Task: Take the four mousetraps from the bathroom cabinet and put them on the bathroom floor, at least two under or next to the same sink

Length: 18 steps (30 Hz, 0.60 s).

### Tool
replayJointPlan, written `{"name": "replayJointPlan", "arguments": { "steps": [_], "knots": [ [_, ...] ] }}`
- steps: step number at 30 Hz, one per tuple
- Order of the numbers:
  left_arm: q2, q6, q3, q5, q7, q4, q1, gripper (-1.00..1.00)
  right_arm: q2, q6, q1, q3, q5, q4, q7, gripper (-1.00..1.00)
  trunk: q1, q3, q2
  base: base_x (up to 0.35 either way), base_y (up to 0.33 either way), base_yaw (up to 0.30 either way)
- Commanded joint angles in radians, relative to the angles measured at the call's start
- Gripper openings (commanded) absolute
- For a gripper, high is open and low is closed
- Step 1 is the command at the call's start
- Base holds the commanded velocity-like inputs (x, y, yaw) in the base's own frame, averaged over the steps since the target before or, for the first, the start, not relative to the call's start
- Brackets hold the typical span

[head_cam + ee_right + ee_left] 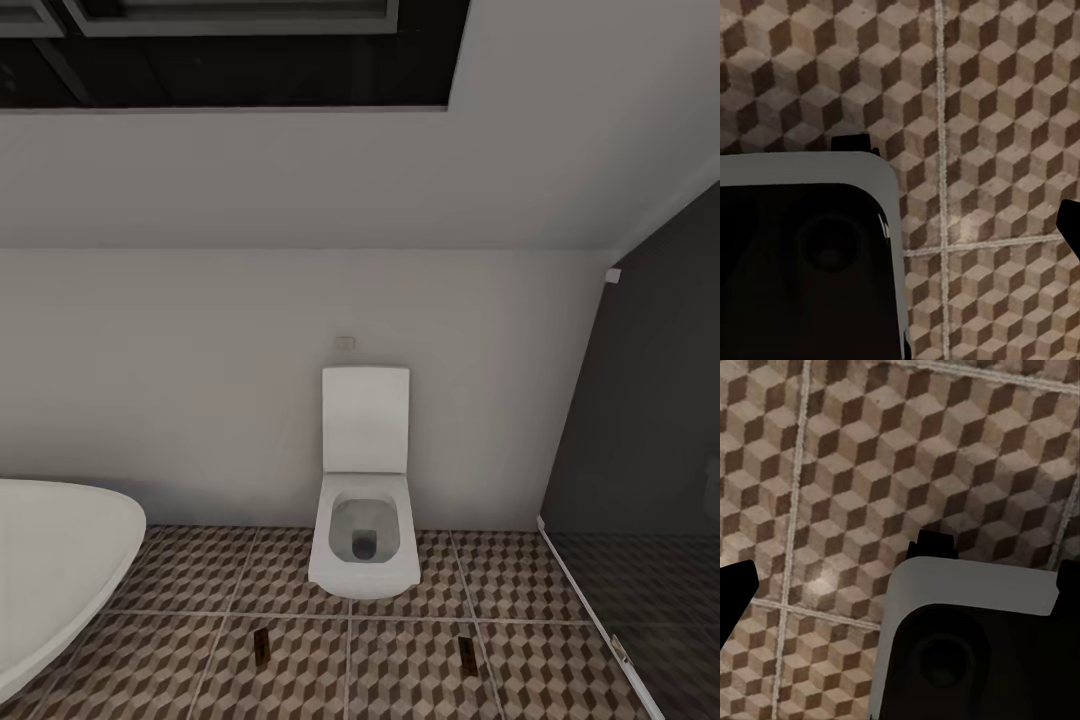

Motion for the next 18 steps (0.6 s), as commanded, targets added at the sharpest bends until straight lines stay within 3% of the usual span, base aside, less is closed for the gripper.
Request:
{"name": "replayJointPlan", "arguments": {
  "steps": [1,18],
  "knots": [
    [-0.001,-0.001,-0.007,0.008,0.003,-0.001,0.0,1.0,0.0,-0.006,-0.001,-0.008,0.005,0.003,-0.001,1.0,0.0,-0.001,-0.001,0.0,0.0,0.0],
    [0.0,0.0,-0.008,0.012,0.003,0.0,0.0,1.0,0.001,-0.006,-0.001,-0.007,0.008,0.003,-0.001,1.0,0.0,-0.001,-0.001,0.0,0.0,0.0]
  ]
}}
